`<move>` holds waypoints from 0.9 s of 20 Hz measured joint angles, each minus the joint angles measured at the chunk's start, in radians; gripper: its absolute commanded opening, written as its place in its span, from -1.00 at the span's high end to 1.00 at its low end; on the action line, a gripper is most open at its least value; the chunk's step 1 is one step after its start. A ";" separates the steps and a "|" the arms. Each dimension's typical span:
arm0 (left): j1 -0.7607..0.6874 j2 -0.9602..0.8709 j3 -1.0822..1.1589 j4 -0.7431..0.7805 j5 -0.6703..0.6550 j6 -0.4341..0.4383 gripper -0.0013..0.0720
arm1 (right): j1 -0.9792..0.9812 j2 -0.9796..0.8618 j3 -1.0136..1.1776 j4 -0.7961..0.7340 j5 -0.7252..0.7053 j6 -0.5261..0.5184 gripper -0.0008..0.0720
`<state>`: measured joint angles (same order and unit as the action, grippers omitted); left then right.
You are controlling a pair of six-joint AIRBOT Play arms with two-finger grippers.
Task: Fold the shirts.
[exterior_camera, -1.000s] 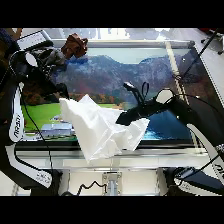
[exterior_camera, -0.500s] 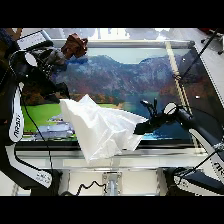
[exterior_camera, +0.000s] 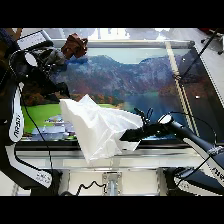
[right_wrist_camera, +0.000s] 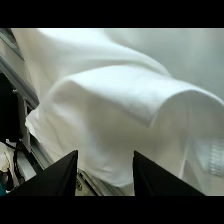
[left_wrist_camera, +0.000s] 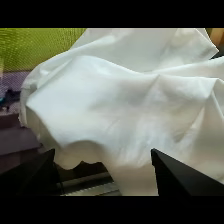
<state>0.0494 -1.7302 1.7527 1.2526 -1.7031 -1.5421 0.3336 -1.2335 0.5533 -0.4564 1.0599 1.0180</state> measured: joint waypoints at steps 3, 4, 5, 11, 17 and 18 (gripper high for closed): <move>0.000 0.000 0.000 0.000 0.000 -0.001 -0.94 | 0.047 -0.001 -0.005 0.036 -0.049 -0.008 -0.15; 0.000 0.000 0.000 0.000 0.001 -0.002 -0.94 | 0.057 -0.001 -0.007 0.042 -0.068 -0.009 -0.14; 0.000 0.000 0.000 0.000 0.001 -0.003 -0.94 | 0.064 -0.001 -0.007 0.043 -0.081 -0.010 -0.14; 0.000 0.000 0.000 -0.002 0.006 -0.003 -0.94 | 0.079 -0.001 -0.008 -0.029 -0.094 0.040 -0.14; 0.000 0.000 0.000 -0.004 0.006 -0.005 -0.94 | 0.088 -0.002 -0.009 -0.059 -0.076 0.073 -0.14; 0.000 0.000 0.000 -0.004 0.006 -0.005 -0.94 | 0.094 -0.003 -0.009 -0.059 -0.068 0.074 -0.14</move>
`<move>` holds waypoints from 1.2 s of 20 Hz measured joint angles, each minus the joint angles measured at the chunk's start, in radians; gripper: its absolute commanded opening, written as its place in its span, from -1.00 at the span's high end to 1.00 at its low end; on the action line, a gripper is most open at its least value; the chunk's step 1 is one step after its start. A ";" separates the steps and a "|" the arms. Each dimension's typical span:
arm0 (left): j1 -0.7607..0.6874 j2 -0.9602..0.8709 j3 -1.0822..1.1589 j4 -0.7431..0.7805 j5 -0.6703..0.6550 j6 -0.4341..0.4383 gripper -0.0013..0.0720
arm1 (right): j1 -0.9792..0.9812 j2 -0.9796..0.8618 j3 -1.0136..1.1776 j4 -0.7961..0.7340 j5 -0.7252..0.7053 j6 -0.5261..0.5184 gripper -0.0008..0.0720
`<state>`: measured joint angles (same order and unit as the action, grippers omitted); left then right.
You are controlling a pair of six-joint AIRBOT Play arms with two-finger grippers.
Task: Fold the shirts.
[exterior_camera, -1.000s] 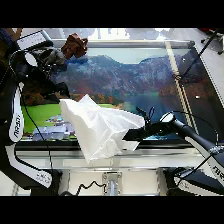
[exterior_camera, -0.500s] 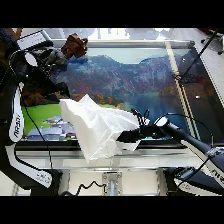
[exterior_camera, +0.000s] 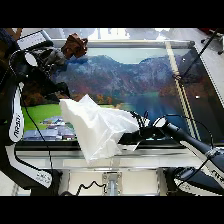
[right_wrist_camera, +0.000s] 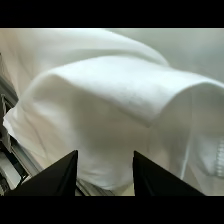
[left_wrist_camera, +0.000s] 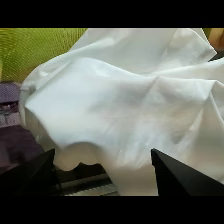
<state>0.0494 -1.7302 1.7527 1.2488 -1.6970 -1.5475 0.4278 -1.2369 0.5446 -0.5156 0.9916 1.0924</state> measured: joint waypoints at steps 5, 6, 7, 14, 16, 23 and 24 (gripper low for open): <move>0.000 0.000 0.000 0.000 -0.002 -0.002 -0.94 | 0.071 -0.039 0.000 0.035 0.011 0.005 -0.15; 0.000 0.000 0.000 0.000 -0.002 -0.002 -0.94 | 0.085 -0.047 0.000 0.045 0.006 -0.001 -0.15; 0.000 0.000 0.000 0.000 -0.002 -0.002 -0.94 | 0.099 -0.055 0.000 0.057 -0.002 -0.006 -0.13; 0.000 0.000 0.000 -0.008 -0.002 -0.002 -0.30 | 0.127 -0.093 0.000 0.092 -0.087 -0.018 0.91; 0.000 0.000 0.000 -0.013 -0.002 -0.002 0.54 | 0.129 -0.099 0.000 0.094 -0.099 -0.033 0.91; 0.000 0.000 0.000 -0.013 -0.003 0.002 -0.46 | 0.044 -0.105 0.091 -0.013 -0.146 -0.048 0.91; 0.000 0.000 0.000 -0.014 -0.004 0.002 -0.61 | 0.002 -0.105 0.117 -0.046 -0.142 -0.039 0.91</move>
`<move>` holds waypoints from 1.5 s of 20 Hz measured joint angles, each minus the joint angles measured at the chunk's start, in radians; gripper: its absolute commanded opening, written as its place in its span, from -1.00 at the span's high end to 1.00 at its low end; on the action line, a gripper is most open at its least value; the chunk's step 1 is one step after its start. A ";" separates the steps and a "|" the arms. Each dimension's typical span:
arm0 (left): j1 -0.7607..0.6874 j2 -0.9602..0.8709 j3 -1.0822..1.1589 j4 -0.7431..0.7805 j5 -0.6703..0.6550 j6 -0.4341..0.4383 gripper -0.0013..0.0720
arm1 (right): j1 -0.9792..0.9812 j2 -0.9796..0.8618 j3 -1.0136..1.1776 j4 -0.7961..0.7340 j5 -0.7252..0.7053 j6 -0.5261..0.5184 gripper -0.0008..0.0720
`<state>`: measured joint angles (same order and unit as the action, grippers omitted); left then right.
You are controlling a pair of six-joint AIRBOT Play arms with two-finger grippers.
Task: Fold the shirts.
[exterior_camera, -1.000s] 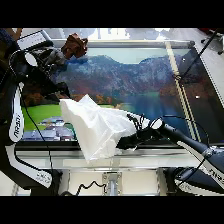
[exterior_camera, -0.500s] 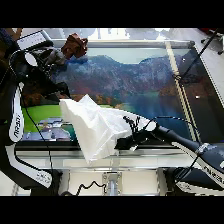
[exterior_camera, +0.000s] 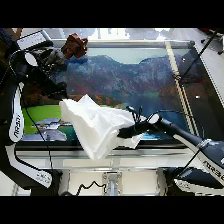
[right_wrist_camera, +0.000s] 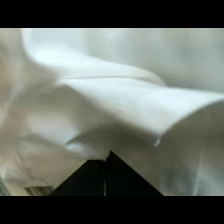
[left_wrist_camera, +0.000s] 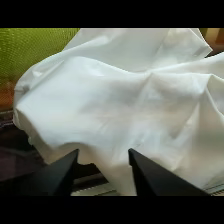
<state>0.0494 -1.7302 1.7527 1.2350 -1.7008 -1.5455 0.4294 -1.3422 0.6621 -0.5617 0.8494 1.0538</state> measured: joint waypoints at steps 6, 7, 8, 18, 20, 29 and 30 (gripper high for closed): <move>-0.001 0.000 -0.014 -0.006 -0.010 -0.019 -0.62 | -0.319 -0.001 0.146 -0.164 0.068 0.024 0.91; -0.001 0.000 -0.026 -0.006 -0.020 -0.023 -0.62 | -0.357 -0.001 0.162 -0.186 0.081 0.025 0.91; -0.001 0.000 -0.039 -0.006 -0.029 -0.025 -0.62 | -0.389 -0.001 0.176 -0.212 0.096 0.026 0.91; 0.074 0.002 -0.010 0.049 -0.092 -0.058 -0.62 | -0.449 -0.001 0.208 -0.349 0.133 0.030 0.91; 0.079 0.004 -0.064 0.009 -0.111 -0.071 -0.62 | -0.449 -0.001 0.209 -0.354 0.130 0.030 0.91; 0.085 0.006 -0.281 -0.185 0.102 -0.021 0.28 | -0.450 -0.001 0.209 -0.352 0.126 0.031 0.91; 0.085 0.006 -0.286 -0.193 0.135 -0.021 0.90 | -0.450 -0.001 0.209 -0.350 0.124 0.031 0.91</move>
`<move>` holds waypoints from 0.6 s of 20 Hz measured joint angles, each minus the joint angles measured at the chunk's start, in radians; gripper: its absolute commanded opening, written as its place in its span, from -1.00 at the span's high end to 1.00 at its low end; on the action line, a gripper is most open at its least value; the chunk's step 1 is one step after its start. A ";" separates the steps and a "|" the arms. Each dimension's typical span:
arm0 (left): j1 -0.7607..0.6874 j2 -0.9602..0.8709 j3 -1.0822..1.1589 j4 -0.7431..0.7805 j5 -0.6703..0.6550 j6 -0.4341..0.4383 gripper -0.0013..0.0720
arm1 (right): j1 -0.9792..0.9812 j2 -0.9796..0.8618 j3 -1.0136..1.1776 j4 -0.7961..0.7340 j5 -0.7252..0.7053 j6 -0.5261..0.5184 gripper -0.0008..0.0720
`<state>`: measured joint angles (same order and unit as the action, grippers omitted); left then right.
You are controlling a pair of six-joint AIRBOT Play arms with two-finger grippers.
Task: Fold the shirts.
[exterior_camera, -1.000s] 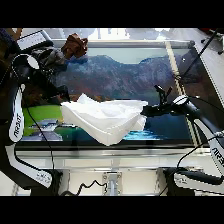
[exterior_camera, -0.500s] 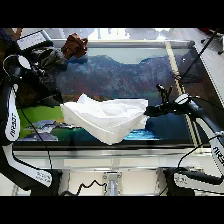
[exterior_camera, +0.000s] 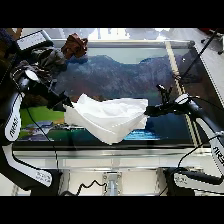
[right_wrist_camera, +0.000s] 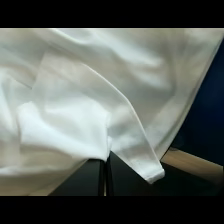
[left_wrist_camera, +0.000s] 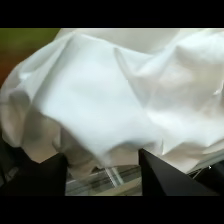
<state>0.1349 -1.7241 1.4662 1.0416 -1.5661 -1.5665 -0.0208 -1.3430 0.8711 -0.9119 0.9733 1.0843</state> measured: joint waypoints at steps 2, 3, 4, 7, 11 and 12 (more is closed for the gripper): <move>0.000 0.000 -0.006 -0.010 0.057 0.003 0.91 | 0.000 0.000 0.000 0.003 -0.004 0.000 0.92; 0.000 0.000 -0.008 -0.018 0.083 0.003 0.91 | 0.000 0.000 0.000 0.004 -0.012 0.000 0.92; 0.000 0.000 -0.010 -0.027 0.103 0.005 0.91 | 0.000 0.000 0.000 0.005 -0.024 0.000 0.92; 0.000 0.000 -0.011 -0.082 0.163 0.027 0.92 | -0.002 0.000 0.018 0.006 -0.053 -0.004 0.92; 0.000 0.022 0.003 -0.295 0.259 0.113 0.92 | -0.003 -0.001 0.134 -0.017 -0.087 -0.012 0.92; 0.000 0.029 0.024 -0.356 0.285 0.132 0.92 | -0.004 -0.001 0.183 -0.031 -0.093 -0.013 0.92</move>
<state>0.1349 -1.6955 1.4899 0.6853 -1.2816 -1.4349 -0.0246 -1.3441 1.0546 -0.9432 0.8799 1.0718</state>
